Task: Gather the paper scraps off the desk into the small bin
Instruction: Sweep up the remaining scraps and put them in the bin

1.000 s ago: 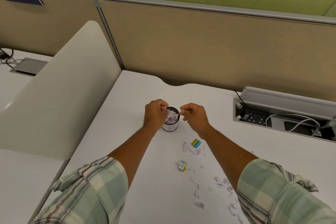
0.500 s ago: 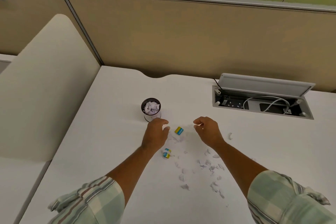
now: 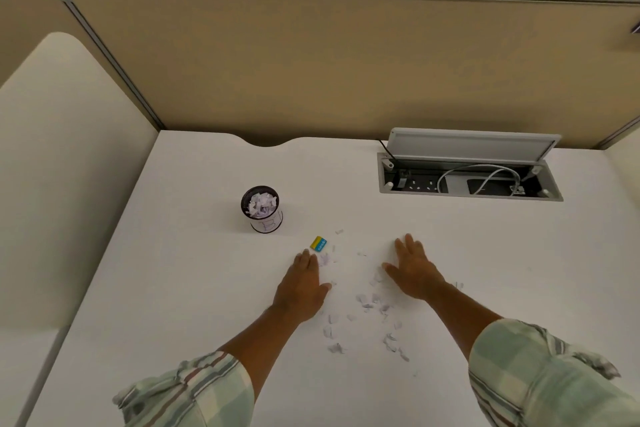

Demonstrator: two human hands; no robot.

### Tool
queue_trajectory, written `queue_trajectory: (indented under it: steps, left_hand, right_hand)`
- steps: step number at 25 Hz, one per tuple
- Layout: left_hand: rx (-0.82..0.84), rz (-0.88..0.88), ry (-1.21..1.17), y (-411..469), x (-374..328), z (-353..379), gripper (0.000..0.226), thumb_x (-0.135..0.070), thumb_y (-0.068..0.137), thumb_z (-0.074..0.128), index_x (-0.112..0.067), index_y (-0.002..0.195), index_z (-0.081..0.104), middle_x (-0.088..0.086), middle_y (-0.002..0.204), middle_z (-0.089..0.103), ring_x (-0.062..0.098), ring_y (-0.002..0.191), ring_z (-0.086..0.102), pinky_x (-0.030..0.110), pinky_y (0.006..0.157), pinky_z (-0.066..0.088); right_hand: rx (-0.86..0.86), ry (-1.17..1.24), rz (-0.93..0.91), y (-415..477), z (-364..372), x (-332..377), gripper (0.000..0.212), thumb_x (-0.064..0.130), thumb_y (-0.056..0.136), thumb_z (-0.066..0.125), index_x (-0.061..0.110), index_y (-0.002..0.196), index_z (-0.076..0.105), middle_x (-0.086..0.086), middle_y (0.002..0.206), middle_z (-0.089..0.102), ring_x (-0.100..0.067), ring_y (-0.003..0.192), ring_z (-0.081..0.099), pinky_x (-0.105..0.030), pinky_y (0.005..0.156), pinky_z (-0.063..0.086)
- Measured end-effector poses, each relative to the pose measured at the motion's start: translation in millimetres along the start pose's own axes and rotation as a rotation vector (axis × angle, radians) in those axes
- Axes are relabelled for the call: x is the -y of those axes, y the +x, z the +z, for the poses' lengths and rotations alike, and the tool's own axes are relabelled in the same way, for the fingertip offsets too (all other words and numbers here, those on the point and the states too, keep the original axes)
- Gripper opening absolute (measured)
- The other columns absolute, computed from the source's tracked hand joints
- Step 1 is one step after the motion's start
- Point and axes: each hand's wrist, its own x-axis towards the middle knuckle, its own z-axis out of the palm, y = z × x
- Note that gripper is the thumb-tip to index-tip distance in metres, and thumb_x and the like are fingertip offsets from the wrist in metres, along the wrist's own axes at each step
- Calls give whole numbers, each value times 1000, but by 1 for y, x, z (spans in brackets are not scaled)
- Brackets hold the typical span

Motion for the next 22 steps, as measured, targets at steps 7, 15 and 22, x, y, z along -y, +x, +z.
queue_trajectory:
  steps: [7,15,22]
  left_hand:
    - [40,97,172,-29,-36,45,86,-54,99,46,-6,159,7,13,169,-11,35,156,-10,47,127,16]
    - [21,145,267,-71,-52,94,84,-59,100,39,-11,160,5,12,168,-13,32,156,-10,43,127,7]
    - [-371,-9,-183,-100,-69,85,46,-33,102,53,-13,144,52,5,157,43,21,150,33,27,122,20]
  right_hand:
    - [-5,-125,-205,-42,56,22,78,61,102,29,19,162,3,-5,169,-16,-25,157,-10,-41,128,9]
    - [-6,-210,-329,-95,97,-5,76,65,100,21,24,162,1,0,169,-18,-21,157,-12,-39,126,4]
    - [-167,-28,-315,-97,46,-65,72,59,102,29,19,161,18,-3,171,1,-20,158,6,-39,122,24]
